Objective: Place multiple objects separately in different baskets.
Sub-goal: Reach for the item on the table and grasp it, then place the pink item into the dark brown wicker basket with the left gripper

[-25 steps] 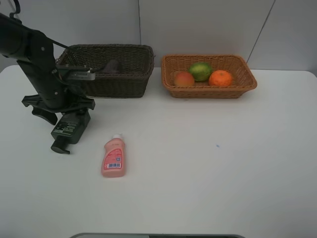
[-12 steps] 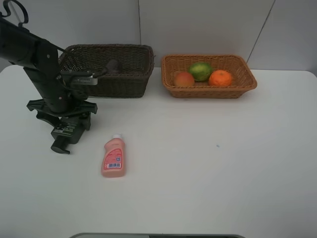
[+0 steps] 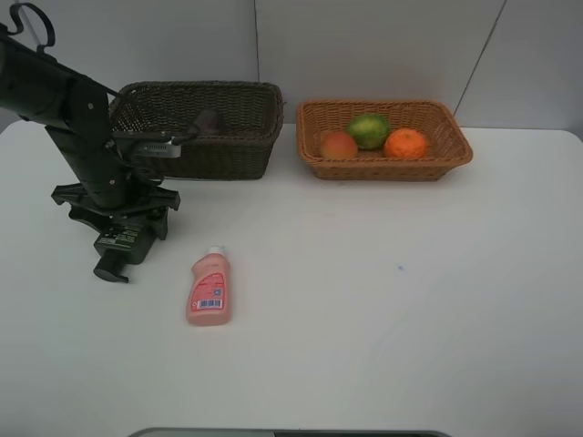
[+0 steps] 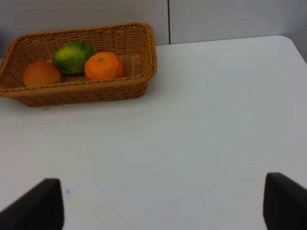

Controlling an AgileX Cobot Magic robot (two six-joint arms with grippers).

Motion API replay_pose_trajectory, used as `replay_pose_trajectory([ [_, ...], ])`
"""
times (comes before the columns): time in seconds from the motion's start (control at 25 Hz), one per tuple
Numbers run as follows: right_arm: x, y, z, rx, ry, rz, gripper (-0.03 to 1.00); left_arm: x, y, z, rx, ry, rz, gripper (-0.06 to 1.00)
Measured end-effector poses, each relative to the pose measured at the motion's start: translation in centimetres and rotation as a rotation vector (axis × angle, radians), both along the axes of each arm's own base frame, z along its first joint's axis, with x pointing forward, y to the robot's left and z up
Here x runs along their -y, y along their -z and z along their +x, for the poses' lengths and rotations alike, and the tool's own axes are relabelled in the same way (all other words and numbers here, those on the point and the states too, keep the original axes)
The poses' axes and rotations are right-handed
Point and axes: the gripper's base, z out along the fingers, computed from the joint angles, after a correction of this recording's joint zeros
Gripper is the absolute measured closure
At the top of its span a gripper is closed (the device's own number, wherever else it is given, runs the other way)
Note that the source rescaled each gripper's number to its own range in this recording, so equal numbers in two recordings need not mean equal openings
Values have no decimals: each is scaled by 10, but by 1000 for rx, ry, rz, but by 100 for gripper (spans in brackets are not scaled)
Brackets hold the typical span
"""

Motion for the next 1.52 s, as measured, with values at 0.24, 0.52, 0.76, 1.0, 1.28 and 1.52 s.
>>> replay_pose_trajectory([
  [0.24,0,0,0,0,0,0,6,0,0,0,-1,-6,-6,49],
  [0.52,0,0,0,0,0,0,6,1,0,0,-2,-9,-8,49],
  [0.76,0,0,0,0,0,0,6,1,0,0,1,-9,-9,49],
  [1.0,0,0,0,0,0,0,6,1,0,0,4,-9,-10,49],
  [1.28,0,0,0,0,0,0,6,1,-1,1,8,-9,-11,49],
  [1.52,0,0,0,0,0,0,6,1,-36,0,85,-12,-32,49],
])
